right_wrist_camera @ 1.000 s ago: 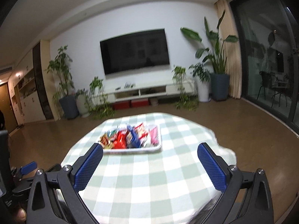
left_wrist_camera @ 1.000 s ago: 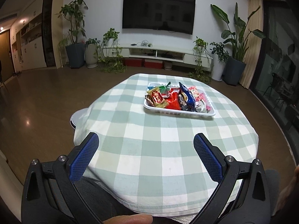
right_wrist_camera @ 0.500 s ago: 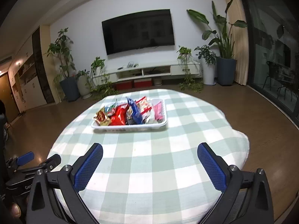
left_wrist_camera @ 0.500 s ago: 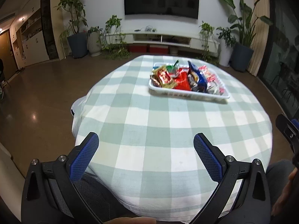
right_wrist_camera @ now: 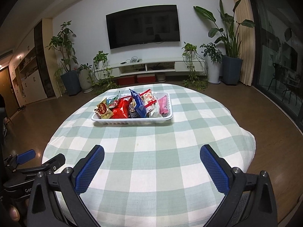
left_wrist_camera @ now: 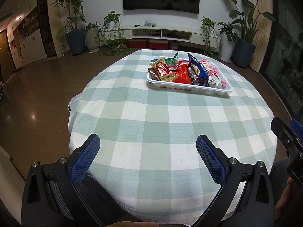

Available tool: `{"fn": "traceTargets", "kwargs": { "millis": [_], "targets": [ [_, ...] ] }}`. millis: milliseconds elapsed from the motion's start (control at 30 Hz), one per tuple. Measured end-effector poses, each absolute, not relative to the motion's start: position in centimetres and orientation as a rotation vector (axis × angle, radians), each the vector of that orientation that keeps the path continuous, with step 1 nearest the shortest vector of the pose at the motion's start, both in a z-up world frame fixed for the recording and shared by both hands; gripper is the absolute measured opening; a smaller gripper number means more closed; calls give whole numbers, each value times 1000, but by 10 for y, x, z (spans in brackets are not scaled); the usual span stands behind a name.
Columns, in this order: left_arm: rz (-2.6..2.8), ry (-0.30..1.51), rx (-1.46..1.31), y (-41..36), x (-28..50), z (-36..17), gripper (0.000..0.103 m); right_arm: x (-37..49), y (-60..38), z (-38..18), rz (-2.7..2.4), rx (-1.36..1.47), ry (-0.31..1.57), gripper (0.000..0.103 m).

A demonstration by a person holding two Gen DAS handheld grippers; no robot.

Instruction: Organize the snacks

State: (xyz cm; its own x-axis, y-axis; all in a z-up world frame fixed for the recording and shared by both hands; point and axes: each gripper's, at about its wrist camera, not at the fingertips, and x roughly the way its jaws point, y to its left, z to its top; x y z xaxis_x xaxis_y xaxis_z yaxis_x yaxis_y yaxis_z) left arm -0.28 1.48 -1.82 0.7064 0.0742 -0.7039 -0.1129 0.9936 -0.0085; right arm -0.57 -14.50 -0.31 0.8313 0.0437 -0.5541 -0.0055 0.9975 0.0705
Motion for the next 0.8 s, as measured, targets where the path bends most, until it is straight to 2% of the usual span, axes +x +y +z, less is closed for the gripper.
{"fn": "traceTargets", "kwargs": {
  "millis": [800],
  "targets": [
    [100,767,-63,16,-18,-8,103,-8,-142,-2,27,63,587,103]
  ]
}}
